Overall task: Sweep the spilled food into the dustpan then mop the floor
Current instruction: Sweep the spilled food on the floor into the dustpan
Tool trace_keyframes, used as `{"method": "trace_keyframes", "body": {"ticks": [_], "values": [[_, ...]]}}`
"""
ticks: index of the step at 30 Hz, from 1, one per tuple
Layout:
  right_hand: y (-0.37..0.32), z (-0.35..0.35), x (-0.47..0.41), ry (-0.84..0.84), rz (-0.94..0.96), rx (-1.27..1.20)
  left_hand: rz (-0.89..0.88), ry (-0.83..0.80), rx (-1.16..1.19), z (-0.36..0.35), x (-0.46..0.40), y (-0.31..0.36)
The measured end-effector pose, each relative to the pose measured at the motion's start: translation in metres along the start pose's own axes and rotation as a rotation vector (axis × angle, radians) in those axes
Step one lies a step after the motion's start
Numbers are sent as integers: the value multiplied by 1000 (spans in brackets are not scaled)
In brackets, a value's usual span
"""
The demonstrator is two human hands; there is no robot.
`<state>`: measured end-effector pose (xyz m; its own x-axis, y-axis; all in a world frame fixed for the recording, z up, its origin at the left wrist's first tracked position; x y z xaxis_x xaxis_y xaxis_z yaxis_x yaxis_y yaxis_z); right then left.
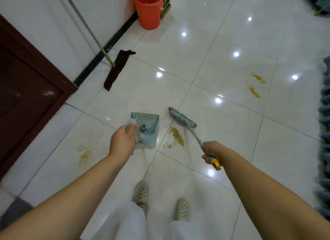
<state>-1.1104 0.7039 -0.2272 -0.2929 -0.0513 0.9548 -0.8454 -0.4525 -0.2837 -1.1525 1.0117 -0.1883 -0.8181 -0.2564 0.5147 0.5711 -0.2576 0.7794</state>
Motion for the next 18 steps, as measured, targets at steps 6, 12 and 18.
{"method": "trace_keyframes", "body": {"ticks": [6, 12, 18], "values": [[20, 27, -14, -70, -100, 242, 32, 89, 35, -35, 30, -13], [71, 69, 6, -118, -147, 389, 87, 186, 53, -74, 62, -22], [111, 99, 28, -127, -187, 535, 83, 248, 49, -94, 90, -18]]}}
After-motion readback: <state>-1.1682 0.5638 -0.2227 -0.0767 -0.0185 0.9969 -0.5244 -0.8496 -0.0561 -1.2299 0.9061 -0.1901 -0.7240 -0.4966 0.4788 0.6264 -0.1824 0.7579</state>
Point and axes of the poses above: each hand's wrist, its own x-axis away from the middle knuckle, its own z-axis out of the back of the hand, y = z × x, the point moved 4 cm from there along -x, towards the middle knuckle, and after that the axes turned 14 degrees about -y, right-handed, at the moved point
